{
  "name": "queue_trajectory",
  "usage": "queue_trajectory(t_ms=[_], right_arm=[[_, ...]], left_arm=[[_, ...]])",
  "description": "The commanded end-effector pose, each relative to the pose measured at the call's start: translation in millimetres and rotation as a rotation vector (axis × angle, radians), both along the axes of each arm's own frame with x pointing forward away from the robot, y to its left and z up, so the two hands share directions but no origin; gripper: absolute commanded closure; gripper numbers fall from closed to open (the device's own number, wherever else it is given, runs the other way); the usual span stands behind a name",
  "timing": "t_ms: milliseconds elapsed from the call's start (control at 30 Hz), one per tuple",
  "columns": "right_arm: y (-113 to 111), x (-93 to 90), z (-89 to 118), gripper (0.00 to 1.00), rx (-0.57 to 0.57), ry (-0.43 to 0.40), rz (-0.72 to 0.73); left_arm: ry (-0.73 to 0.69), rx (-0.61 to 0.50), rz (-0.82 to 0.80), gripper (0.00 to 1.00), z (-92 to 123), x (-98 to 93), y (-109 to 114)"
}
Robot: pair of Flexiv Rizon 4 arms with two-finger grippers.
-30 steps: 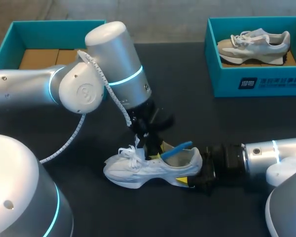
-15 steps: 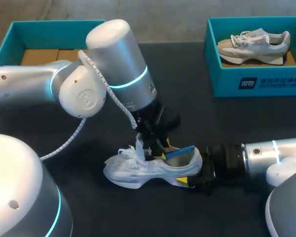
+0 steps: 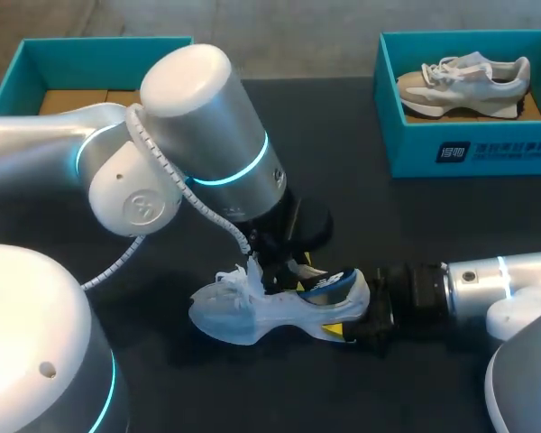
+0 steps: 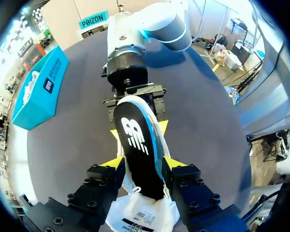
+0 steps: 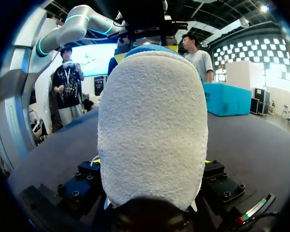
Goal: Take the shoe out of the shoebox, open the shoe tongue, remove and reinsert the insole, then place the shoe into the shoebox
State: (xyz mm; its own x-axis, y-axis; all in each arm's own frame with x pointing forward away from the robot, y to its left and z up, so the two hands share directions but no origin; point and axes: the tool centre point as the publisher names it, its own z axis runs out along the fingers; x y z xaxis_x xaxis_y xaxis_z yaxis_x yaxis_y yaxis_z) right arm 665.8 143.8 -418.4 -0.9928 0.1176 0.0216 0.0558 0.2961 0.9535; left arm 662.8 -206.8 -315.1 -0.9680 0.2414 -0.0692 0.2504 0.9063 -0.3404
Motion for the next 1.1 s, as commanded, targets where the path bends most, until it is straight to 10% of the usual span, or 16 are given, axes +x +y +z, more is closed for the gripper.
queue_trajectory(t_ms=[33, 567, 700, 767, 1100], right_arm=[[1, -1.3, 0, 1.00, -0.002, -0.001, -0.002], [1, -1.3, 0, 1.00, -0.002, -0.001, -0.002], [1, -1.3, 0, 1.00, -0.002, -0.001, -0.002], [1, -1.3, 0, 1.00, -0.002, -0.001, -0.002], [1, -1.3, 0, 1.00, -0.002, -0.001, -0.002]], left_arm=[[-0.055, -0.003, 0.016, 0.51, 4, -8.6, 0], [-0.099, 0.013, 0.050, 0.56, -8, -14.1, -17], [-0.095, 0.016, 0.052, 0.73, -11, -15.1, -18], [-0.094, 0.012, 0.050, 1.00, -9, -15.8, -18], [-0.112, -0.007, 0.055, 1.00, -3, -21.8, -18]])
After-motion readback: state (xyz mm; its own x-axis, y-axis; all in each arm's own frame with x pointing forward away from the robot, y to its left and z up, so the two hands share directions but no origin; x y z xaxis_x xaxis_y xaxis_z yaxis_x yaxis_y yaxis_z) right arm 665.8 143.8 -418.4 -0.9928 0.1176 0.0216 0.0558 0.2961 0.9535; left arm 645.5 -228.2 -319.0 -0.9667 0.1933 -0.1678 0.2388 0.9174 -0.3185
